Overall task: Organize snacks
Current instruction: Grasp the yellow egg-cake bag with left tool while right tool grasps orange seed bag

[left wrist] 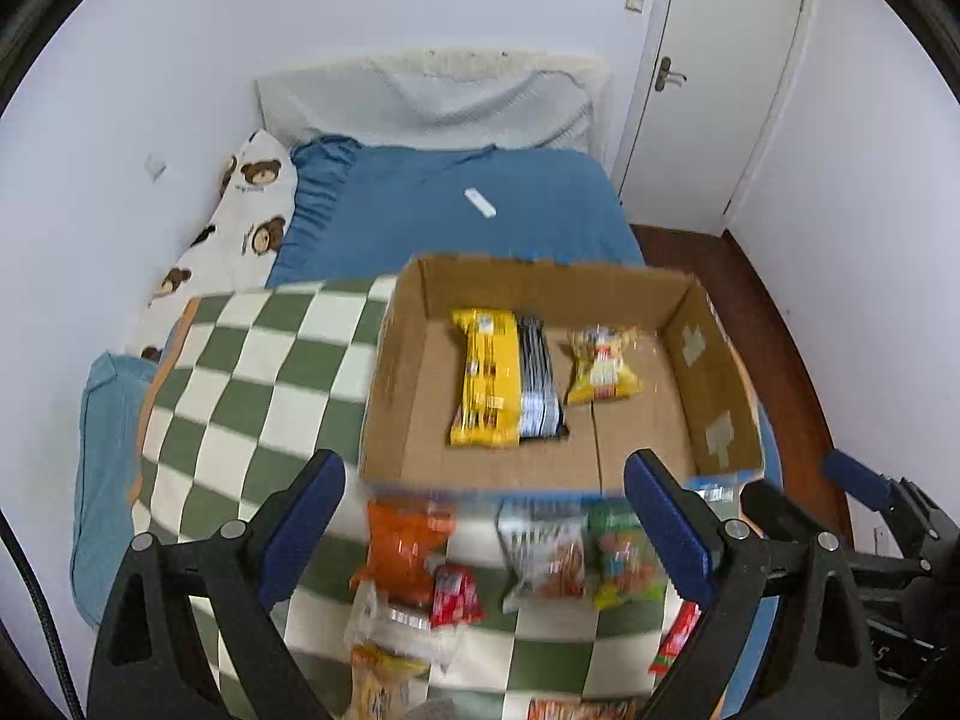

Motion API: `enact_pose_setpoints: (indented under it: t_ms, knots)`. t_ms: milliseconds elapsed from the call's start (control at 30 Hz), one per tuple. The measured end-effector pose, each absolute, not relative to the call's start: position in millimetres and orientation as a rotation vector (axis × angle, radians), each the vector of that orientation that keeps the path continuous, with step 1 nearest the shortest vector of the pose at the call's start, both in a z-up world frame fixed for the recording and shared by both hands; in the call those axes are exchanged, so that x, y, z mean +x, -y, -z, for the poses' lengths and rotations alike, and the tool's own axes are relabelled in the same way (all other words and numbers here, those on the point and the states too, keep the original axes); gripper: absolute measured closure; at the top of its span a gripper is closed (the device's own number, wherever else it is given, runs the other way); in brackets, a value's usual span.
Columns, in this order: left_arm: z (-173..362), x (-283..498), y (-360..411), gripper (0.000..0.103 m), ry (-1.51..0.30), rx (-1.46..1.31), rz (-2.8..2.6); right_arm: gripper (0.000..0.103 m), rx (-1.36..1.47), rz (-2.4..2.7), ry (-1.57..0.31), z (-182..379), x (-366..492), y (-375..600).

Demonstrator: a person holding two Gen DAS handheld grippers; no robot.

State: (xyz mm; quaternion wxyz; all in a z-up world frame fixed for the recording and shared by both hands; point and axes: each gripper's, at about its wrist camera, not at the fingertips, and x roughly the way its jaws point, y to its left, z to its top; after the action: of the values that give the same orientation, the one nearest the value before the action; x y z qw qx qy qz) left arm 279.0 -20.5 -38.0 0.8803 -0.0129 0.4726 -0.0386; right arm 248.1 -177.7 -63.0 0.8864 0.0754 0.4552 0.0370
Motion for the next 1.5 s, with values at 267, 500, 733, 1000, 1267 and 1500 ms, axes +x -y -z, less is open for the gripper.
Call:
enact_pose_setpoints:
  t_ms: [267,500,733,1000,1267,1500]
  knots:
    - [128.7,209.5,4.3,0.008,-1.204,0.059,0.018,0.008,-0.086,-0.253,-1.271,156.3,183.3,134.2]
    - [232.1,150.1,-33.9,0.008,-1.477,0.081,-0.082,0.008,-0.380,-0.431,-1.535,266.4,131.5,83.6]
    - [269.9,112.3,-67.5,0.008,-1.591,-0.032,-0.152,0.026,-0.625,-0.450,-1.704,344.8,96.1,56.1]
    - [252.1,136.7,-89.7,0.008,-1.510,-0.110,-0.176,0.047,-0.239,-0.272,-1.606,305.0,123.5,94.3]
    - [299.0,186.9,-72.1,0.008,-1.618,-0.104,-0.081,0.027,0.346,-0.089,-1.594,300.1,139.3,159.4]
    - [327.8,187.5,-41.4,0.045,-1.642,-0.009,-0.027,0.027,0.317,-0.089,-1.580,293.9,129.0,160.2]
